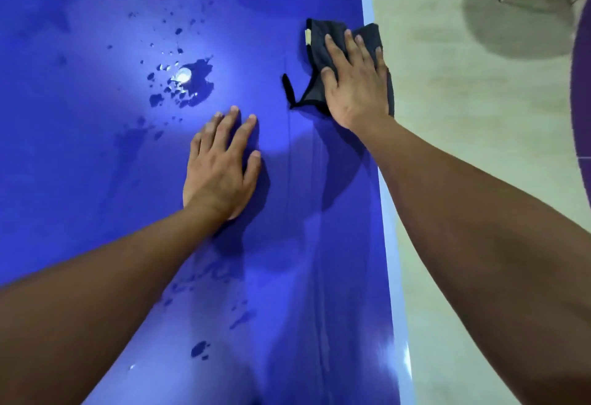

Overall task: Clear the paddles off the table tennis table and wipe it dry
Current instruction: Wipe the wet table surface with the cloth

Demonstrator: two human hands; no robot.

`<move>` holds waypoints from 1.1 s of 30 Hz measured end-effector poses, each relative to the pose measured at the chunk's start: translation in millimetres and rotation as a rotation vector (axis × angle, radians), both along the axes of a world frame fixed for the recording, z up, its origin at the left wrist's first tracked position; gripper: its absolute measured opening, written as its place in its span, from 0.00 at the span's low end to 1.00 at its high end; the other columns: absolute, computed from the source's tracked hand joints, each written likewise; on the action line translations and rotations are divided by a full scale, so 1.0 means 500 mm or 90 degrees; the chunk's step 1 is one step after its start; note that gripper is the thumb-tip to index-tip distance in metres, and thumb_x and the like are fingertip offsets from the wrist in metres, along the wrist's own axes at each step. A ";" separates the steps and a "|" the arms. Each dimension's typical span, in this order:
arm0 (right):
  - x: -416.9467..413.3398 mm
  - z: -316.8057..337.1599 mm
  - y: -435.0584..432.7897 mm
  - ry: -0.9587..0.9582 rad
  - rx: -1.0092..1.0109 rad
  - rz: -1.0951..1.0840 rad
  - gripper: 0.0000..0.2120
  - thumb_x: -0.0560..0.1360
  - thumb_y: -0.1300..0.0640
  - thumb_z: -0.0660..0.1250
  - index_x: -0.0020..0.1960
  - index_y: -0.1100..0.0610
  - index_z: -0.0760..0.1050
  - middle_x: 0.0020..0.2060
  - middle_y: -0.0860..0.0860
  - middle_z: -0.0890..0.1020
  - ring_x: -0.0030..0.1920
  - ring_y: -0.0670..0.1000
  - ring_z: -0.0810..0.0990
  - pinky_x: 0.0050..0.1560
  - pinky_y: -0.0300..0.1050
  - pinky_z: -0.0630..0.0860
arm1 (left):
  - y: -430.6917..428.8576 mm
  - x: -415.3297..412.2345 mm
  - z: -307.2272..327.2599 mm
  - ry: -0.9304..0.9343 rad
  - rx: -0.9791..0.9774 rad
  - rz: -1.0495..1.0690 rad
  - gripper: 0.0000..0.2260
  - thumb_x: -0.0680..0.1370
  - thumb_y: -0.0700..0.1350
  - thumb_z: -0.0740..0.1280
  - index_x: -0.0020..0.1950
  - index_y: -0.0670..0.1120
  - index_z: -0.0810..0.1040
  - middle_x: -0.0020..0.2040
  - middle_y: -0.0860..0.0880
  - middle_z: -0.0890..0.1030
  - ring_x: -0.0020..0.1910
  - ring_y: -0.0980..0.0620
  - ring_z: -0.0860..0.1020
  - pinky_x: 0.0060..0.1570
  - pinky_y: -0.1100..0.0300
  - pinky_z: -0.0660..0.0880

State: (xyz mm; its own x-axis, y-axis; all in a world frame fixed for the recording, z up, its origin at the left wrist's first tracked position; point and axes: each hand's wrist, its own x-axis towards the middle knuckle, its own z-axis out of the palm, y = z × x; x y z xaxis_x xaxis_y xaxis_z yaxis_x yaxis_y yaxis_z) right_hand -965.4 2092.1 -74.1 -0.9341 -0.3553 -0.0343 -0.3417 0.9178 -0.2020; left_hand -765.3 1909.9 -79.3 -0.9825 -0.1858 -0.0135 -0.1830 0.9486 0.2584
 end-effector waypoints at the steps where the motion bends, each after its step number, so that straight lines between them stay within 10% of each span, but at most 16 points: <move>1: 0.040 0.000 0.011 -0.002 0.000 -0.001 0.27 0.85 0.45 0.48 0.83 0.46 0.52 0.83 0.51 0.52 0.83 0.52 0.48 0.81 0.57 0.42 | 0.000 -0.002 0.002 0.003 0.006 0.002 0.26 0.82 0.53 0.54 0.80 0.50 0.62 0.80 0.46 0.60 0.79 0.42 0.57 0.77 0.45 0.54; 11: 0.394 -0.007 0.116 -0.001 -0.020 -0.010 0.27 0.85 0.46 0.48 0.83 0.45 0.52 0.83 0.50 0.52 0.83 0.51 0.47 0.81 0.56 0.40 | 0.004 0.062 0.022 0.124 0.075 0.027 0.21 0.80 0.46 0.55 0.72 0.42 0.71 0.70 0.40 0.72 0.68 0.39 0.70 0.69 0.48 0.64; 24: 0.857 -0.016 0.254 0.002 -0.052 -0.034 0.27 0.83 0.47 0.51 0.82 0.46 0.57 0.82 0.51 0.58 0.82 0.51 0.52 0.81 0.58 0.45 | 0.158 0.755 -0.001 0.023 0.017 0.040 0.25 0.80 0.47 0.58 0.77 0.43 0.67 0.78 0.39 0.65 0.77 0.37 0.63 0.75 0.41 0.60; 33: 1.003 -0.013 0.260 -0.026 -0.049 0.088 0.27 0.83 0.42 0.43 0.82 0.43 0.56 0.82 0.48 0.56 0.82 0.49 0.51 0.81 0.57 0.44 | 0.168 0.805 0.018 -0.018 0.048 0.035 0.27 0.81 0.52 0.52 0.80 0.46 0.63 0.81 0.43 0.59 0.80 0.41 0.57 0.79 0.44 0.54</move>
